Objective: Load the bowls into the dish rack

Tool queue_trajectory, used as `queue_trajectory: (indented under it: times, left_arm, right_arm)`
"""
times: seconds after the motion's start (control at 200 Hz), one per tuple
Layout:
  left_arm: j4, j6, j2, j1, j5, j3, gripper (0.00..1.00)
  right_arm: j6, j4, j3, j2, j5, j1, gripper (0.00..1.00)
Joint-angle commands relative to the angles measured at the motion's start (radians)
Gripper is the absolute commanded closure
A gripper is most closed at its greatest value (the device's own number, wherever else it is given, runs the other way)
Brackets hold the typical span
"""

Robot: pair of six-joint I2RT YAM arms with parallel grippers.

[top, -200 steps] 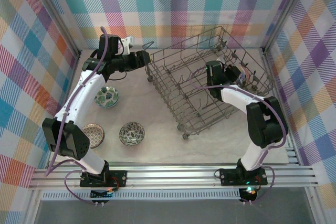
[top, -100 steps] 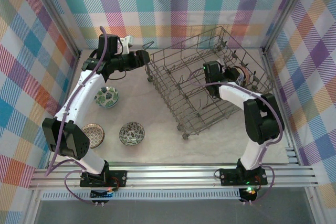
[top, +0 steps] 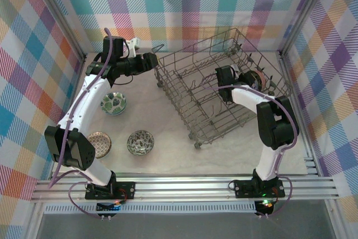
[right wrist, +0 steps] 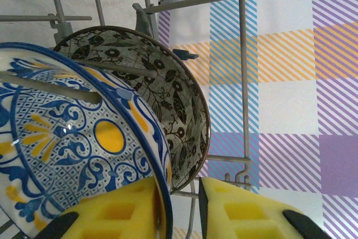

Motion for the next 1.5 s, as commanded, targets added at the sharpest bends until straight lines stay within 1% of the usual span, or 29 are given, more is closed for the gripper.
queue_trajectory:
  times: [0.0, 0.05, 0.095, 0.14, 0.155, 0.17, 0.225, 0.265, 0.3, 0.37, 0.425, 0.5, 0.665, 0.795, 0.855, 0.925, 0.99, 1.025, 1.095, 1.12, 1.255, 1.385, 1.495]
  left_arm:
    - [0.016, 0.015, 0.006, 0.015, 0.021, -0.009, 0.38]
    - [0.015, 0.015, 0.003, 0.015, 0.023, -0.01, 0.38]
    - [0.014, 0.014, 0.004, 0.015, 0.022, -0.013, 0.38]
    - [0.011, 0.013, 0.004, 0.016, 0.02, -0.015, 0.38]
    - [0.009, 0.013, 0.004, 0.016, 0.019, -0.014, 0.38]
    - [0.005, 0.013, 0.004, 0.016, 0.017, -0.013, 0.37]
    - [-0.009, 0.009, 0.004, 0.019, -0.001, -0.01, 0.37]
    - [-0.021, 0.006, 0.004, 0.022, -0.009, -0.006, 0.37]
    - [-0.03, 0.001, 0.004, 0.025, -0.014, -0.004, 0.36]
    - [-0.039, -0.012, 0.003, 0.031, -0.029, -0.003, 0.37]
    - [-0.047, -0.021, -0.001, 0.033, -0.044, -0.005, 0.36]
    - [-0.056, -0.033, -0.008, 0.033, -0.07, -0.01, 0.35]
    - [-0.097, -0.053, -0.033, 0.033, -0.145, -0.024, 0.34]
    - [-0.193, -0.066, -0.06, 0.033, -0.221, -0.034, 0.33]
    - [-0.251, -0.083, -0.077, 0.033, -0.264, -0.049, 0.33]
    - [-0.321, -0.127, -0.106, 0.033, -0.354, -0.087, 0.32]
    - [-0.375, -0.156, -0.133, 0.033, -0.404, -0.137, 0.32]
    - [-0.396, -0.174, -0.155, 0.033, -0.425, -0.173, 0.32]
    - [-0.42, -0.205, -0.205, 0.033, -0.444, -0.255, 0.32]
    - [-0.424, -0.214, -0.224, 0.033, -0.449, -0.285, 0.32]
    - [-0.435, -0.269, -0.349, 0.03, -0.47, -0.449, 0.32]
    - [-0.414, -0.305, -0.434, 0.021, -0.474, -0.596, 0.32]
    - [-0.398, -0.313, -0.432, 0.013, -0.464, -0.687, 0.33]
  right_arm:
    - [0.032, -0.038, 0.032, 0.015, 0.007, -0.004, 0.69]
    - [0.041, -0.053, 0.04, 0.012, 0.003, -0.004, 0.65]
    - [0.058, -0.082, 0.052, 0.009, -0.004, -0.004, 0.58]
    - [0.078, -0.114, 0.064, 0.004, -0.012, -0.004, 0.56]
    - [0.087, -0.127, 0.068, 0.003, -0.012, -0.005, 0.52]
    - [0.101, -0.145, 0.074, 0.0, -0.016, -0.004, 0.51]
    - [0.176, -0.248, 0.106, -0.007, -0.047, -0.004, 0.35]
    - [0.226, -0.313, 0.127, -0.012, -0.077, -0.004, 0.29]
    - [0.242, -0.329, 0.13, -0.017, -0.096, -0.004, 0.24]
    - [0.263, -0.358, 0.135, -0.026, -0.128, -0.004, 0.17]
    - [0.289, -0.39, 0.142, -0.035, -0.161, -0.004, 0.14]
    - [0.298, -0.383, 0.133, -0.06, -0.22, -0.005, 0.1]
    - [0.267, -0.35, 0.122, -0.078, -0.3, -0.007, 0.05]
    - [0.283, -0.344, 0.119, -0.145, -0.36, -0.009, 0.02]
    - [0.313, -0.37, 0.131, -0.186, -0.412, -0.009, 0.01]
    - [0.344, -0.402, 0.141, -0.233, -0.476, -0.009, 0.0]
    - [0.383, -0.432, 0.146, -0.274, -0.522, -0.008, 0.0]
    - [0.401, -0.439, 0.141, -0.298, -0.589, -0.009, 0.0]
    - [0.429, -0.446, 0.127, -0.339, -0.658, -0.009, 0.0]
    - [0.432, -0.442, 0.115, -0.356, -0.701, -0.009, 0.0]
    - [0.457, -0.447, 0.089, -0.412, -0.824, -0.008, 0.0]
    - [0.455, -0.45, 0.093, -0.427, -0.879, -0.007, 0.0]
    - [0.479, -0.458, 0.092, -0.444, -0.895, -0.007, 0.0]
